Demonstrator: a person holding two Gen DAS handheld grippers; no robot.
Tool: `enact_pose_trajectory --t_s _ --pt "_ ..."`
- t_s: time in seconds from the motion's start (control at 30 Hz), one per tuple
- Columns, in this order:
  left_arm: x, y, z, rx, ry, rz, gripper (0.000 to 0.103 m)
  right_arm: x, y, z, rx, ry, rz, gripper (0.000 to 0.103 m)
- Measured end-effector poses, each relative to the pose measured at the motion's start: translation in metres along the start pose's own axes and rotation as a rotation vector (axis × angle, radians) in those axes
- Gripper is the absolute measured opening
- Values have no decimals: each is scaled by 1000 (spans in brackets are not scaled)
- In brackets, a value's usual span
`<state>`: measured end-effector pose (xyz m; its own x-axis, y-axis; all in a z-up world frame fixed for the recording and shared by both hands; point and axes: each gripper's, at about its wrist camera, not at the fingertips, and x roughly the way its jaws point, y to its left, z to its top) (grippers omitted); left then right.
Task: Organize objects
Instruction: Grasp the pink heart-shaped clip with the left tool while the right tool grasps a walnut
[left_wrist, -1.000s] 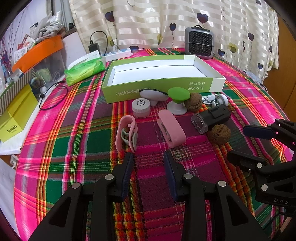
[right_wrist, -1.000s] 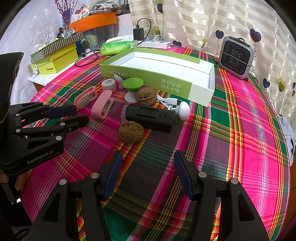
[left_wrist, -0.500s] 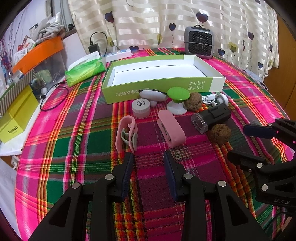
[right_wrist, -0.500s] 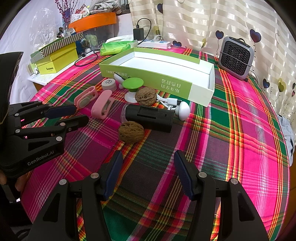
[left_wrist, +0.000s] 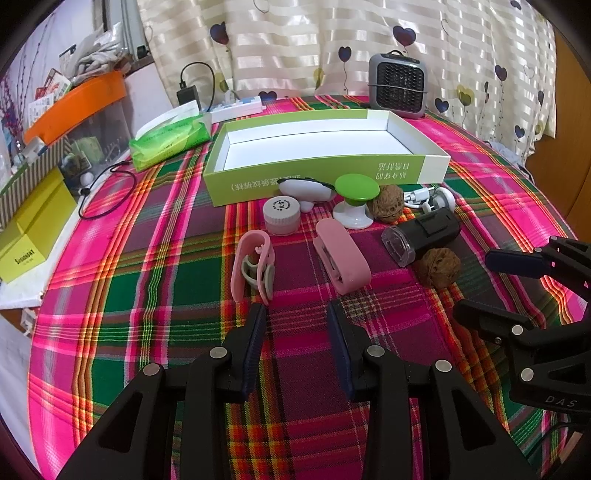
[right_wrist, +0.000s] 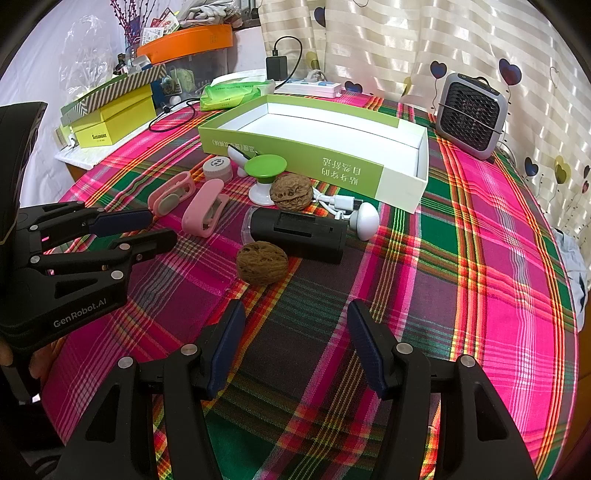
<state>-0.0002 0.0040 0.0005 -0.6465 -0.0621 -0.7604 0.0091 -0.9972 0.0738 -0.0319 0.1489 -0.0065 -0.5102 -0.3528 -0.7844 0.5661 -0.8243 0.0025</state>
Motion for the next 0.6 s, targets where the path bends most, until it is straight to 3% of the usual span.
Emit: enact_pose_trajectory --t_s 0.6 --pt "0 2 0 -17 3 -20 33 1 -1 0 4 -1 7 58"
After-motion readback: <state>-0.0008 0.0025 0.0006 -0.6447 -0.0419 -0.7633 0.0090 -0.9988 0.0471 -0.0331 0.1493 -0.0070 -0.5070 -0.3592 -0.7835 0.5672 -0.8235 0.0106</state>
